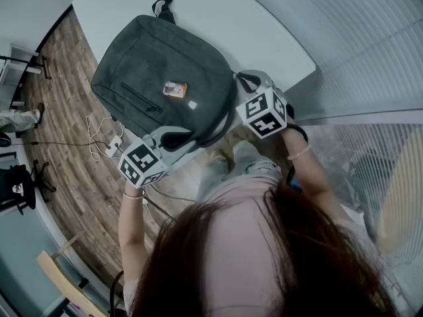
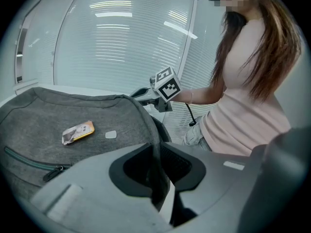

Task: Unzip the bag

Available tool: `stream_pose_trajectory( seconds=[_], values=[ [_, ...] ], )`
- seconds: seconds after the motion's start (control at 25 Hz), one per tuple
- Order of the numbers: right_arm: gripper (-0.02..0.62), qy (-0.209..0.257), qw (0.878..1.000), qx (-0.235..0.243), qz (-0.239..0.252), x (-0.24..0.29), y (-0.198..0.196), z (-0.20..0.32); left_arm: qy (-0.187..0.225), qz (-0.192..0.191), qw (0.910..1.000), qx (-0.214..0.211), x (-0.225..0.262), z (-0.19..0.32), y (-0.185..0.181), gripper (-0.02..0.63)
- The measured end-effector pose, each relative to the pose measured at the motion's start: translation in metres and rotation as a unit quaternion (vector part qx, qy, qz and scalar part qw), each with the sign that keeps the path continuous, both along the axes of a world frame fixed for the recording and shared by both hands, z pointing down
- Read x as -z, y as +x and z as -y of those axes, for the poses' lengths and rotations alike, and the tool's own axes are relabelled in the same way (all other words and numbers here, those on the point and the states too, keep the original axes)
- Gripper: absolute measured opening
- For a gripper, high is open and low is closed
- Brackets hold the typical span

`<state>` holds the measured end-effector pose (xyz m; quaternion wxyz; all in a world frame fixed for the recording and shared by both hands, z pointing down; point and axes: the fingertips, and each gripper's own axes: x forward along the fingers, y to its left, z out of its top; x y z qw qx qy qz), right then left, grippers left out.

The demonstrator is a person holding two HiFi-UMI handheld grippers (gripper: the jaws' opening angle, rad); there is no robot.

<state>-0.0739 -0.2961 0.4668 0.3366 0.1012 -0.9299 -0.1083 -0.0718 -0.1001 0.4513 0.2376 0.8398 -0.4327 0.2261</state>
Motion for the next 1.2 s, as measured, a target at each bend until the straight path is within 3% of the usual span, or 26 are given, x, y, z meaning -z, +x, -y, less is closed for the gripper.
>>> stream_pose_trajectory(
  seconds=[0.44, 0.8, 1.2],
  values=[
    [0.019, -0.011, 0.997, 0.071, 0.006, 0.0, -0.023, 0.021, -0.001, 0.002, 1.0, 0.0, -0.001, 0.0, -0.001, 0.069],
    [0.018, 0.003, 0.99, 0.14, -0.014, 0.002, -0.041, 0.031, -0.003, 0.001, 1.0, -0.001, -0.001, 0.001, 0.0, 0.069],
    [0.02, 0.031, 0.982, 0.183, -0.028, 0.0, -0.063, 0.039, -0.007, -0.008, 0.9999, -0.001, -0.004, 0.001, -0.001, 0.069]
  ],
)
